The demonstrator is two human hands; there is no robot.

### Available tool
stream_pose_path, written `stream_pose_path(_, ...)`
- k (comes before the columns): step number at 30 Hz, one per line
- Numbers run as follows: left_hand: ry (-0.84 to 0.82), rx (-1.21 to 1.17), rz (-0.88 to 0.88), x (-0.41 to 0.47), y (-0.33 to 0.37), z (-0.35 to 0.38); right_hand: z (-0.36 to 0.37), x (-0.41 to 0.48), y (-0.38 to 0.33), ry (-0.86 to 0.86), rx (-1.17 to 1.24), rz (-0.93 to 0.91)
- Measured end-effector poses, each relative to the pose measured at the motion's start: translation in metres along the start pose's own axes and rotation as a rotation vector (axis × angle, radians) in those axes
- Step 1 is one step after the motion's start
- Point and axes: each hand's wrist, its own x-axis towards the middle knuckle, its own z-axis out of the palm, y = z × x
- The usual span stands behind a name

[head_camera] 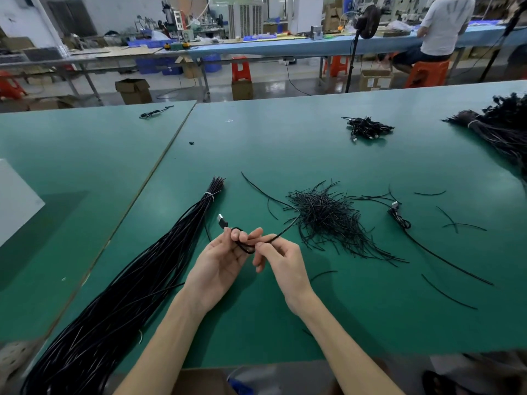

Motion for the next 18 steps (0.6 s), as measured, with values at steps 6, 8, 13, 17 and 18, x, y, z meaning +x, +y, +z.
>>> stream_pose_path(6, -0.008, -0.064, 0.053, -0.004, 0.004, 0.001, 0.005, -0.002, 0.0, 0.056, -0.084, 0.017)
stream_pose_path(8, 0.022, -0.113, 0.072, -0.006, 0.005, 0.0, 0.005, -0.002, 0.0, 0.071, -0.127, 0.022)
stream_pose_path(13, -0.033, 0.013, 0.037, -0.008, 0.006, 0.005, 0.006, 0.0, 0.005, 0.127, -0.121, 0.023)
stream_pose_path(17, 0.06, 0.311, 0.084, -0.011, -0.002, 0.011, 0.002, 0.004, 0.009, 0.178, -0.215, -0.033)
stream_pose_path(18, 0.117, 0.464, 0.138, -0.012, -0.005, 0.013, 0.001, 0.004, 0.009, 0.203, -0.211, -0.046)
